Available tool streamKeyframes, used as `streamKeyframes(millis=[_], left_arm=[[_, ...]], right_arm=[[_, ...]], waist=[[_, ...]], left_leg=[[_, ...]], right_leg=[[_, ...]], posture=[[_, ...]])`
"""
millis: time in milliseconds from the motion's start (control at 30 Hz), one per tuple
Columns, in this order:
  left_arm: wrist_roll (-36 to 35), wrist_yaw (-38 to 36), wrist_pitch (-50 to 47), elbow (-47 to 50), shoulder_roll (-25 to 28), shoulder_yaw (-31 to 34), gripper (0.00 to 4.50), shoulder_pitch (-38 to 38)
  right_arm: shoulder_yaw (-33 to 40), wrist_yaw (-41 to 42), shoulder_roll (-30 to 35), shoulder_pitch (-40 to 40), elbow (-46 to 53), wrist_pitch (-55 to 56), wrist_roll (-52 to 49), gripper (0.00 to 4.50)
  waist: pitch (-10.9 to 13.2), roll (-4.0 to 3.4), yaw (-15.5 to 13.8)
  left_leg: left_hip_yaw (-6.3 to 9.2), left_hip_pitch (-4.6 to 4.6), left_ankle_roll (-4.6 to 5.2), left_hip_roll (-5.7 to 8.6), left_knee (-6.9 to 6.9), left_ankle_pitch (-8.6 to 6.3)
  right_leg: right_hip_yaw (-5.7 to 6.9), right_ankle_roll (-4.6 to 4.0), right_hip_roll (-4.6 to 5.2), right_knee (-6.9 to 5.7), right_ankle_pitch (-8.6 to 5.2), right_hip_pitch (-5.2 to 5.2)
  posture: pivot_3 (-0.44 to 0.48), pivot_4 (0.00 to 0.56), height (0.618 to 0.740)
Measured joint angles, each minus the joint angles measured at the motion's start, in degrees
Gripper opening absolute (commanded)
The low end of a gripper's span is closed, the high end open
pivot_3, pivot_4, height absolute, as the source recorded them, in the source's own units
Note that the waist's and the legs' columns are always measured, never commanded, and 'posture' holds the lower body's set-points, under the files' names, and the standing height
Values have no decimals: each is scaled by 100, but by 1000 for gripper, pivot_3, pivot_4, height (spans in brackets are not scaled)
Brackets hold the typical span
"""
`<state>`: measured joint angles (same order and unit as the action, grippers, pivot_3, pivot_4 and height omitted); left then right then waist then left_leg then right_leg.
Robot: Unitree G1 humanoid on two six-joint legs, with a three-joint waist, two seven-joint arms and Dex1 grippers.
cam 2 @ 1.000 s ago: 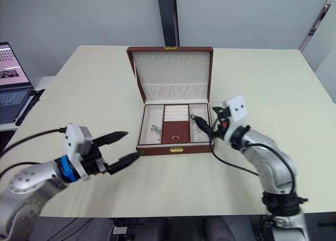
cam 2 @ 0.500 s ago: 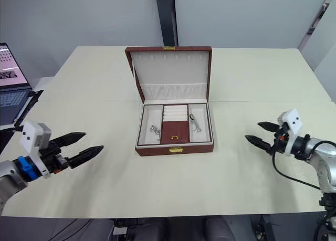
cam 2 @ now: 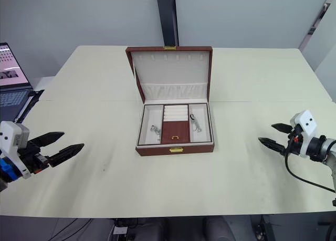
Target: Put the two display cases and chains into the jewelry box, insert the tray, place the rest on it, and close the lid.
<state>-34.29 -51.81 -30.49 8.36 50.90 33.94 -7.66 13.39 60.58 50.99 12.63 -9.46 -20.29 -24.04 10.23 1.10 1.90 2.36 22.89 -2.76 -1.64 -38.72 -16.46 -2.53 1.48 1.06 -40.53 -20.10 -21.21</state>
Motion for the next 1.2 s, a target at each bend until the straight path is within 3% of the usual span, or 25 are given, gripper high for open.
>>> streamKeyframes(millis=[133,167,267,400,667,933,1200], left_arm=[[184,196,-3,34,-71,-366,4500,296],[214,253,-2,51,-137,-505,4500,381],[401,410,68,71,-470,-1070,3925,671],[649,501,140,-137,-758,-1724,2623,1143],[1021,471,490,-696,-1284,-2625,93,2056],[1172,458,724,-1082,-1517,-2792,13,2307],[1183,465,566,-843,-1619,-2800,13,2184]], right_arm=[[-82,-257,-350,39,409,-176,-39,4436],[-152,-329,-440,79,499,-210,-36,4065],[-411,-533,-754,325,721,-334,-12,3210],[-724,-730,-1109,650,802,-421,70,1972],[-1527,-994,-1853,1086,676,-399,491,0],[-1695,-1165,-2259,1335,470,-375,743,0],[-1684,-1167,-2264,1280,545,-450,751,0]], waist=[[0,-1,-1],[0,0,-1],[0,0,1],[0,0,-7],[0,0,-2],[-1,0,25],[-1,0,12]], left_leg=[[1,0,-1,1,-1,0],[1,0,-1,1,-2,0],[0,2,-1,2,-3,0],[3,2,-1,2,-4,1],[-4,5,-2,4,-7,1],[-6,2,-2,2,-11,1],[-5,4,-2,4,-11,1]], right_leg=[[-1,0,0,-2,0,1],[0,0,1,-1,0,1],[0,0,0,-5,0,-1],[3,0,0,-7,0,-2],[4,0,0,-18,1,-13],[4,0,-1,-27,1,-15],[4,0,1,-26,1,-15]], posture=[[0,150,740],[0,150,740],[0,150,740],[0,150,740],[0,150,740],[0,150,740],[0,150,740]])
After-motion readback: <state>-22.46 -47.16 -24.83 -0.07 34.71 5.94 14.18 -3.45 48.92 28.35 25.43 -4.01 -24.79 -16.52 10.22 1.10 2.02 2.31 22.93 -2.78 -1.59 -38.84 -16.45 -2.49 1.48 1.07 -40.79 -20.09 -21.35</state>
